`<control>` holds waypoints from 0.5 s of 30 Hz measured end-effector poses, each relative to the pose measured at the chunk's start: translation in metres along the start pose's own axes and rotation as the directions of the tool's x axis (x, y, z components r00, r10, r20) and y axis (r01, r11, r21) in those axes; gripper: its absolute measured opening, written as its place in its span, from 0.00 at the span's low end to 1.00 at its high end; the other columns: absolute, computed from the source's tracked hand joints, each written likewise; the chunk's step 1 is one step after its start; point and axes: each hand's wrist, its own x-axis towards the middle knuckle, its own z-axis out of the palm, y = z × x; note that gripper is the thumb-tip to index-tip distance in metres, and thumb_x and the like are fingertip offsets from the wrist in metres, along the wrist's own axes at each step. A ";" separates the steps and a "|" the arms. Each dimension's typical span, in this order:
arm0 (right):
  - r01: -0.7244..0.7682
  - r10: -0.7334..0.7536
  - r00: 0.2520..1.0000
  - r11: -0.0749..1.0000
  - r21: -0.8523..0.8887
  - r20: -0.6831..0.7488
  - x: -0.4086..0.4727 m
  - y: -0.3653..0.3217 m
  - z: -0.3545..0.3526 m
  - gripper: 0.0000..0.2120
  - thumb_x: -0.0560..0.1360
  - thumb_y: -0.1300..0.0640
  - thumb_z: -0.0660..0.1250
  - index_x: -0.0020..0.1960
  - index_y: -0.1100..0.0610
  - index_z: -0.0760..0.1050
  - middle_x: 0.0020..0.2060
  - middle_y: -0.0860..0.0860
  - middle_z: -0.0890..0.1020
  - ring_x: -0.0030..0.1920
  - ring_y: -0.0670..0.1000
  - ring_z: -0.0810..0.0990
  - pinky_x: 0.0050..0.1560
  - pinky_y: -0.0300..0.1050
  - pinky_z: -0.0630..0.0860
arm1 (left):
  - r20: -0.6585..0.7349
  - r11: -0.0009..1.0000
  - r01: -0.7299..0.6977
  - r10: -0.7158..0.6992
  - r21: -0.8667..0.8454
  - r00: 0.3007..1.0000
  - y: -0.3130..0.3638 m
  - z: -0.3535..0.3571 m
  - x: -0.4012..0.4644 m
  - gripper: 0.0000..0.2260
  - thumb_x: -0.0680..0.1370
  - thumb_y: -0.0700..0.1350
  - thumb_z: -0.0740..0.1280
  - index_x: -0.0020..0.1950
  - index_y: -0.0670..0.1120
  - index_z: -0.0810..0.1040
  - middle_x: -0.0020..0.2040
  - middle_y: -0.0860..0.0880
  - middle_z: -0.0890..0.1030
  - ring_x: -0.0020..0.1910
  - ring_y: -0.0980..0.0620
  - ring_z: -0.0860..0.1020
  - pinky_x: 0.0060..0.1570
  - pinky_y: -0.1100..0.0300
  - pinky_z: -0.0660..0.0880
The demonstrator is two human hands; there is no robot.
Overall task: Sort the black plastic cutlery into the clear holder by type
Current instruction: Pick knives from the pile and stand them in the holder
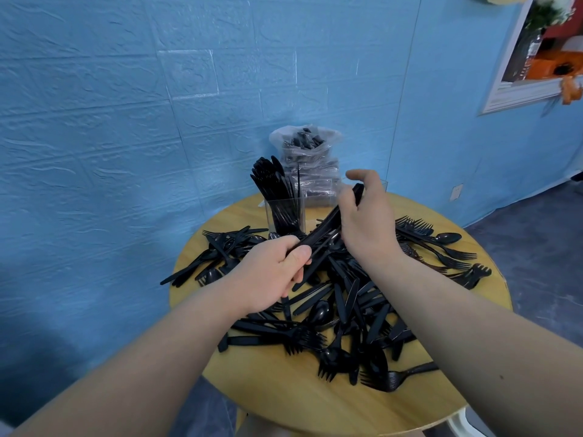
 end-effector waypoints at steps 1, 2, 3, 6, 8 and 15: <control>0.014 -0.014 1.000 0.999 -0.030 -0.008 0.000 0.000 0.000 0.06 0.80 0.55 0.57 0.54 0.52 0.70 0.31 0.47 0.74 0.29 0.44 0.70 0.32 0.40 0.68 | -0.013 1.000 0.005 -0.005 -0.017 1.000 0.001 0.000 0.000 0.13 0.83 0.47 0.55 0.44 0.43 0.73 0.30 0.53 0.75 0.25 0.57 0.70 0.30 0.66 0.70; 0.017 -0.018 1.000 0.998 -0.054 -0.016 0.000 0.000 0.000 0.05 0.79 0.56 0.57 0.51 0.54 0.72 0.33 0.47 0.75 0.30 0.45 0.70 0.33 0.42 0.68 | -0.031 0.999 0.004 -0.005 -0.031 1.000 0.001 0.000 0.001 0.13 0.83 0.46 0.56 0.41 0.44 0.72 0.29 0.54 0.74 0.25 0.56 0.70 0.30 0.64 0.70; 0.016 -0.018 1.000 0.997 -0.078 -0.023 0.001 -0.001 0.000 0.06 0.79 0.56 0.57 0.48 0.54 0.72 0.33 0.48 0.75 0.31 0.46 0.70 0.34 0.44 0.68 | -0.055 0.999 -0.007 0.005 -0.043 0.998 0.000 0.000 0.001 0.13 0.82 0.46 0.56 0.39 0.46 0.71 0.29 0.54 0.73 0.26 0.54 0.69 0.31 0.61 0.69; -0.008 0.003 0.999 0.992 -0.129 -0.040 0.002 0.000 0.000 0.11 0.79 0.51 0.59 0.41 0.55 0.71 0.31 0.46 0.73 0.31 0.45 0.70 0.33 0.40 0.66 | -0.109 0.999 -0.034 0.033 -0.004 0.993 -0.001 0.001 0.000 0.14 0.82 0.45 0.55 0.44 0.59 0.75 0.33 0.49 0.75 0.30 0.51 0.71 0.36 0.56 0.71; -0.041 0.035 0.998 0.992 -0.122 -0.055 0.003 0.002 0.002 0.15 0.79 0.48 0.61 0.38 0.56 0.70 0.29 0.46 0.73 0.31 0.45 0.69 0.32 0.39 0.65 | -0.113 0.993 -0.038 0.051 0.113 0.992 -0.003 0.003 -0.002 0.14 0.83 0.49 0.53 0.63 0.60 0.73 0.48 0.51 0.82 0.45 0.55 0.79 0.48 0.61 0.73; -0.167 0.170 0.985 0.980 -0.106 0.015 0.001 0.007 0.003 0.19 0.76 0.48 0.64 0.31 0.56 0.64 0.27 0.51 0.70 0.30 0.51 0.69 0.33 0.44 0.65 | -0.121 0.955 -0.074 0.113 0.287 0.986 -0.010 -0.009 0.001 0.17 0.83 0.50 0.56 0.71 0.59 0.68 0.67 0.57 0.74 0.63 0.55 0.74 0.64 0.58 0.69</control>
